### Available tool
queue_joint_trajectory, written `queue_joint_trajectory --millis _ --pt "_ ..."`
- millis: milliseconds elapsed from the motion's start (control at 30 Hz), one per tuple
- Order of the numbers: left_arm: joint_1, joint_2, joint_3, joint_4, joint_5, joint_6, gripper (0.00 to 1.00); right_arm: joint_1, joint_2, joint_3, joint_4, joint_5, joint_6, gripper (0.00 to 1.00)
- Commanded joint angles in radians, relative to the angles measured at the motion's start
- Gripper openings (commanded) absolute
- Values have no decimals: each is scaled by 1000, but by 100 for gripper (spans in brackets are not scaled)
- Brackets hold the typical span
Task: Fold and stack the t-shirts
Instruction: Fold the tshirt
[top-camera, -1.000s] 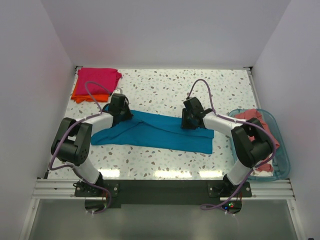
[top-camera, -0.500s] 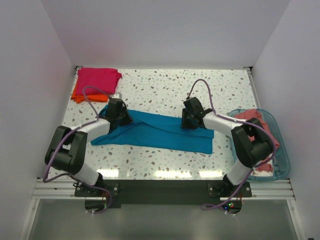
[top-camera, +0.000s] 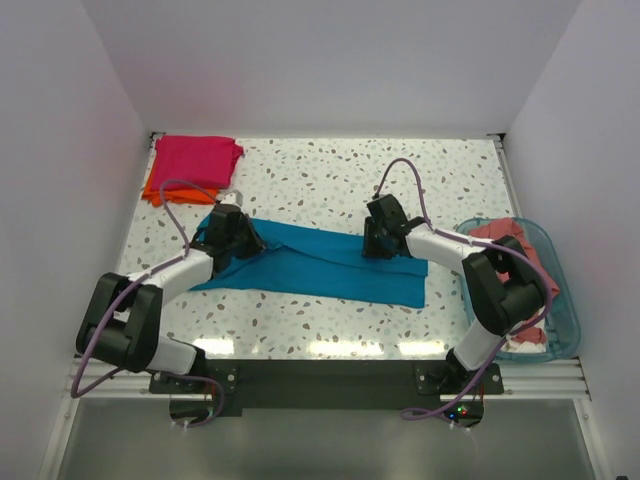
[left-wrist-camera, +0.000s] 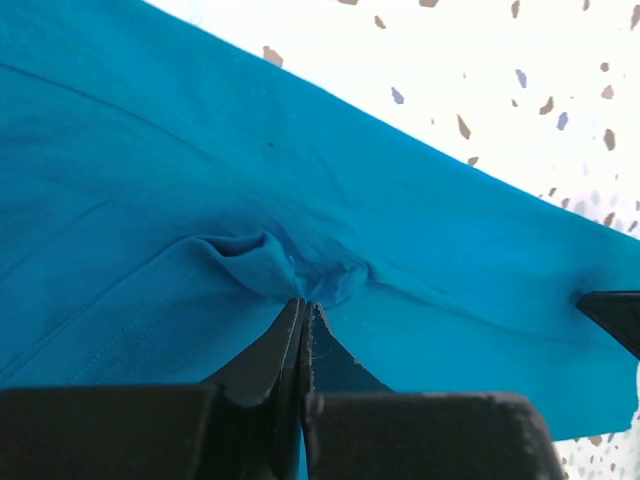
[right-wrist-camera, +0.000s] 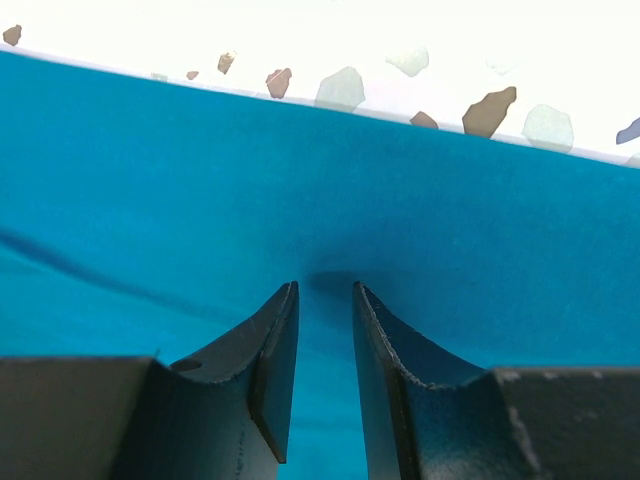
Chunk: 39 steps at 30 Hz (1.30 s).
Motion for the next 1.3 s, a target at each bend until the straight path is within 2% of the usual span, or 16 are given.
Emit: queue_joint_trajectory --millis 0,300,367,400,500,600,667,700,900,1067,1267 --pt "-17 -60 -2 18 25 19 1 6 -5 1 27 9 -6 32" --pt "-62 -69 -53 64 19 -9 0 8 -3 -6 38 3 -3 32" --pt "-62 -93 -55 63 -25 -10 9 6 -5 -11 37 4 -1 32" --pt "-62 -122 -43 52 -46 -9 26 7 -6 -11 38 4 -4 32" --pt "-57 -161 19 -20 -154 13 48 7 -14 -18 38 9 -4 32" --pt "-34 -167 75 -78 -237 25 51 6 -17 -23 38 11 -6 32" --pt "14 -144 100 -92 -255 28 47 6 -19 -23 38 8 -6 32" --pt "34 -100 132 -100 -243 26 39 6 -19 -25 40 4 -4 32" --pt "67 116 249 -127 -194 59 16 6 -25 -17 32 4 -7 32" --pt "61 209 255 -101 -113 63 9 6 -31 -18 32 0 -6 32" --pt "26 169 172 -61 -87 57 3 7 -32 -28 35 1 -9 32"
